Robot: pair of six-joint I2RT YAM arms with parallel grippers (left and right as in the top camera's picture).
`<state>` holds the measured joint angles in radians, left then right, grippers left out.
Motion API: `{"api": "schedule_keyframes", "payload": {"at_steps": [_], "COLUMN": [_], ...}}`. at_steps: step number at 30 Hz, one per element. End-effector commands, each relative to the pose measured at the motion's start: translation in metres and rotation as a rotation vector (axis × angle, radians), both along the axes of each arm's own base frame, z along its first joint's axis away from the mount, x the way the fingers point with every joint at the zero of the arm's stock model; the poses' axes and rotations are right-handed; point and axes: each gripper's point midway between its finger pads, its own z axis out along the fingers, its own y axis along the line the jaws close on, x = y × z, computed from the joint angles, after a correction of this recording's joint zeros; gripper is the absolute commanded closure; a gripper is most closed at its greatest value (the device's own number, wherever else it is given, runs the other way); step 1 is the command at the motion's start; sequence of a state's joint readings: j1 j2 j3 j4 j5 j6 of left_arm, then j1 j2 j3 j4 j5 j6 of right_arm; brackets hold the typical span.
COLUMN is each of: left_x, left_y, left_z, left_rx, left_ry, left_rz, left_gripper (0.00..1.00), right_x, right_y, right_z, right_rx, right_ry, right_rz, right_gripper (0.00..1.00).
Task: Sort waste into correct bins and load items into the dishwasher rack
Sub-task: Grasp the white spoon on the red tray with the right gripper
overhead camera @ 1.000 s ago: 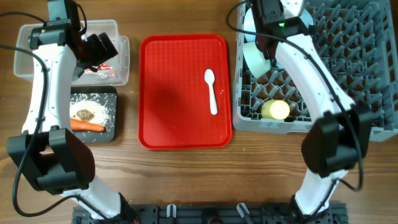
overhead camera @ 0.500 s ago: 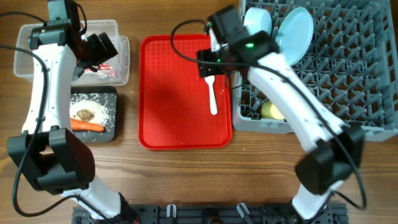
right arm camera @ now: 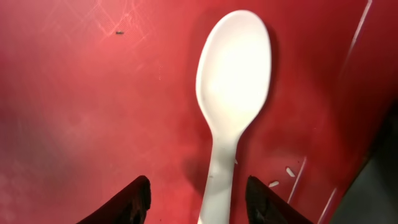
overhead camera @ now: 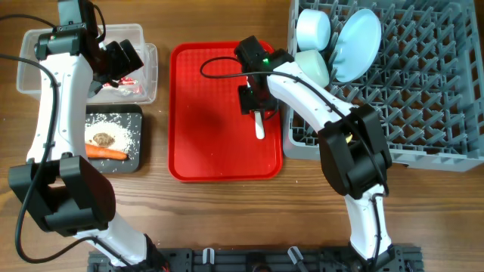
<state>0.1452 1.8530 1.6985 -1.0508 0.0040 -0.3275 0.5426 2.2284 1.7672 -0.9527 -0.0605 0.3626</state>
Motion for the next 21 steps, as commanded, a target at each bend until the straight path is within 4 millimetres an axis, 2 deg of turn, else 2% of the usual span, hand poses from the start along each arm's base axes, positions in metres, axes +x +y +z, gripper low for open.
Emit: {"api": "schedule_keyframes", "payload": {"at_steps": [1, 7, 11, 16, 17, 18, 21], "left_x": [0.001, 0.001, 0.001, 0.001, 0.001, 0.001, 0.001], "left_y": [0.004, 0.004, 0.004, 0.004, 0.004, 0.004, 0.004], "left_z": [0.015, 0.015, 0.015, 0.015, 0.015, 0.015, 0.015], "left_rx": [0.020, 0.020, 0.020, 0.020, 0.020, 0.020, 0.020], "left_ry": [-0.035, -0.035, -0.035, -0.035, -0.035, -0.035, -0.035], "left_rz": [0.001, 0.001, 0.001, 0.001, 0.001, 0.001, 0.001], "left_gripper": [0.00, 0.00, 0.00, 0.00, 0.00, 0.00, 0.00], "right_x": [0.004, 0.005, 0.005, 0.004, 0.004, 0.004, 0.004], "right_y": [-0.008, -0.014, -0.014, -0.012, -0.011, -0.010, -0.009], "right_z": [-0.015, -0.026, -0.029, -0.031, -0.031, -0.031, -0.030], "right_rx": [-0.039, -0.009, 0.017, 0.028, 0.035, 0.037, 0.044], "right_ry": [0.002, 0.048, 0.066, 0.075, 0.076, 0.073, 0.076], "right_rz": [-0.048, -0.063, -0.054, -0.036, -0.020, -0.018, -0.011], "right_gripper": [0.49, 0.50, 0.57, 0.75, 0.88, 0.96, 0.96]}}
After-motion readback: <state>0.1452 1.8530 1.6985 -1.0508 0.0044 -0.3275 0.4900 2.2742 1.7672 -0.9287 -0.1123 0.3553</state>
